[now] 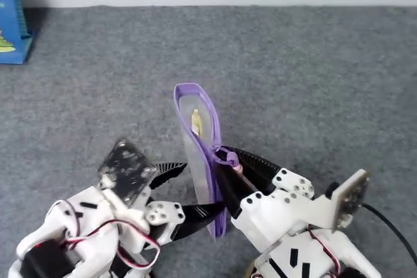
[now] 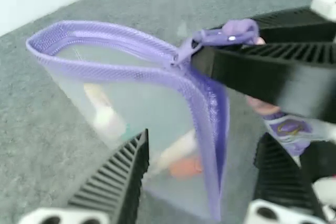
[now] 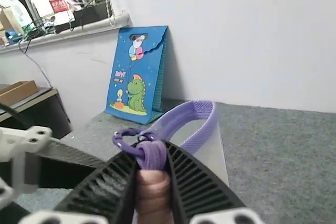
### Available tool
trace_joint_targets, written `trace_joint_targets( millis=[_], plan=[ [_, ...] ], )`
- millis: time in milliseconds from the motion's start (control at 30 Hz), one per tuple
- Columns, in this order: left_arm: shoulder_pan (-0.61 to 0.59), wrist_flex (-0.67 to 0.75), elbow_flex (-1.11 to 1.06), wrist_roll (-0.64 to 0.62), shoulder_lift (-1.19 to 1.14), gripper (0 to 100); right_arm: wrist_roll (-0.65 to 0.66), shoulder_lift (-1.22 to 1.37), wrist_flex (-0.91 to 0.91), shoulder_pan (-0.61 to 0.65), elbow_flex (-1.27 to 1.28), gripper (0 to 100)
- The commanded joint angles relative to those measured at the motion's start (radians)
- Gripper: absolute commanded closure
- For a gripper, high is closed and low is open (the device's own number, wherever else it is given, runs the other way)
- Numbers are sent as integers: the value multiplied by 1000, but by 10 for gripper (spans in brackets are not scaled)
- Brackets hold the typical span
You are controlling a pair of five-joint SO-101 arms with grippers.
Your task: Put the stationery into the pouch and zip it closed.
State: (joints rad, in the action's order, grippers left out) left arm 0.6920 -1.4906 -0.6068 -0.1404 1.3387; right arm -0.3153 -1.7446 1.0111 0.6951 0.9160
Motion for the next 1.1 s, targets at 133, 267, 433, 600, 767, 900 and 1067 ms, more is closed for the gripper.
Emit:
trace_joint_targets(
  millis=[133, 267, 433, 600, 767, 900, 1067],
  plan=[
    [3, 210, -157, -38, 118, 687, -11, -70, -56, -8, 52, 991],
    [3, 287, -266, -38, 127, 687, -12, -64, -53, -7, 52, 991],
    [-2, 334, -341, -35, 127, 688, -14, -68, -51, 28, 51, 991],
    [-2, 348, -343, -34, 129, 725, -8, -67, -33, 108, 46, 991],
    [-3, 342, -344, -31, 129, 772, -6, -68, -28, 102, 46, 991],
    [-38, 341, -344, 0, 129, 816, -6, -68, -4, 104, 46, 991],
    [-89, 345, -317, 2, 130, 839, -5, -68, 8, 105, 46, 991]
  ],
)
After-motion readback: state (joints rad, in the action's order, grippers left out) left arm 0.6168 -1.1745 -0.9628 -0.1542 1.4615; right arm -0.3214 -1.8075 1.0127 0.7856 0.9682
